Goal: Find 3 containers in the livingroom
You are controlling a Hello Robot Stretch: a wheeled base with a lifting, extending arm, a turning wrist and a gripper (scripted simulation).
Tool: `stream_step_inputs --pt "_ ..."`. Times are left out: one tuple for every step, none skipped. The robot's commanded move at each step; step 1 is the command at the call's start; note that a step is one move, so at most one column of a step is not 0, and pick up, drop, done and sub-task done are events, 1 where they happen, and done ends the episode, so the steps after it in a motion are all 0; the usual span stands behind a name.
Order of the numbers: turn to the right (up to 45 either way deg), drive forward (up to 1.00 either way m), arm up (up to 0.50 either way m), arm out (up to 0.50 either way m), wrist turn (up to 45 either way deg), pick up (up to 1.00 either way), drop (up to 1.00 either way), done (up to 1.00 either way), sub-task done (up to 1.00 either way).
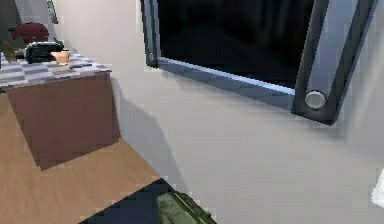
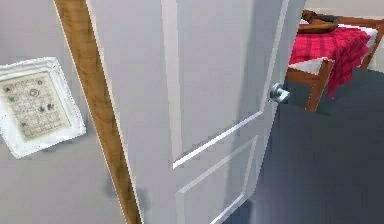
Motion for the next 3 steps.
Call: stream_step_inputs --pt "-45.0 0.00 0.00 0.00 0.0 0.00 0.00 0.00 0.00" --pt "-9.0 0.00 0.00 0.00 0.0 0.00 0.00 0.00 0.00" --pt "0.0 0.35 0.00 0.00 0.0 0.00 0.00 0.00 0.00"
